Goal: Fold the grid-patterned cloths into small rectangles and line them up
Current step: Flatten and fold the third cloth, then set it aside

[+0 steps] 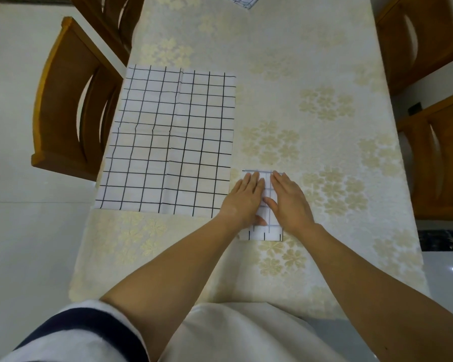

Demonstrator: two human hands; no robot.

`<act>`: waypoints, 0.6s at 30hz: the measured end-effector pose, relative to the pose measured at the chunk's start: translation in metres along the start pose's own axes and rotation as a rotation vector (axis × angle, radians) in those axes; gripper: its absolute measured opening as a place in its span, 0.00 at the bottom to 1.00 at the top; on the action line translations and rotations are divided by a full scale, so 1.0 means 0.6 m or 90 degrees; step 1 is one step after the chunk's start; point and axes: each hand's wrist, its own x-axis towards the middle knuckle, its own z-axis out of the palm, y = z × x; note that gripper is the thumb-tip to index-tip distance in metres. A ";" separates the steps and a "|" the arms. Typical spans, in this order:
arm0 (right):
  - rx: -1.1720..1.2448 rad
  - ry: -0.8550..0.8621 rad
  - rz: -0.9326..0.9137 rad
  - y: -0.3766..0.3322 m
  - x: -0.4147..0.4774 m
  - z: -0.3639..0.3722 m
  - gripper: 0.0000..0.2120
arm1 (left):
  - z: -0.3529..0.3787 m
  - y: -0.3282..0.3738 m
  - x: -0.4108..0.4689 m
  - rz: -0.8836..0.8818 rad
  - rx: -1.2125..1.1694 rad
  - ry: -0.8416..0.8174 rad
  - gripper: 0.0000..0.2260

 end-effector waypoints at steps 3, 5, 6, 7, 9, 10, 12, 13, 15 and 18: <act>-0.045 -0.031 0.021 0.005 0.004 -0.006 0.33 | -0.016 0.006 0.009 -0.038 0.014 -0.022 0.56; -0.073 -0.055 0.035 0.007 0.005 -0.011 0.34 | -0.021 0.008 0.014 -0.062 0.034 -0.039 0.59; -0.082 -0.068 0.039 0.008 0.006 -0.012 0.35 | -0.022 0.008 0.016 -0.072 0.049 -0.047 0.60; -0.086 -0.080 0.040 0.011 0.006 -0.013 0.36 | -0.024 0.009 0.018 -0.081 0.065 -0.055 0.62; -0.082 -0.108 0.038 0.016 0.009 -0.016 0.37 | -0.029 0.013 0.023 -0.100 0.103 -0.074 0.66; -0.077 -0.123 0.037 0.017 0.012 -0.017 0.37 | -0.032 0.018 0.025 -0.108 0.125 -0.088 0.67; -0.079 -0.147 0.033 0.016 0.015 -0.020 0.39 | -0.035 0.031 0.028 -0.125 0.165 -0.119 0.69; -0.086 -0.154 0.030 0.015 0.016 -0.022 0.40 | -0.036 0.038 0.031 -0.130 0.179 -0.130 0.70; -0.083 -0.153 0.022 0.013 0.009 -0.023 0.40 | -0.038 0.046 0.034 -0.137 0.196 -0.143 0.71; -0.075 -0.134 0.021 0.024 -0.028 -0.009 0.43 | -0.040 0.051 0.034 -0.143 0.208 -0.142 0.72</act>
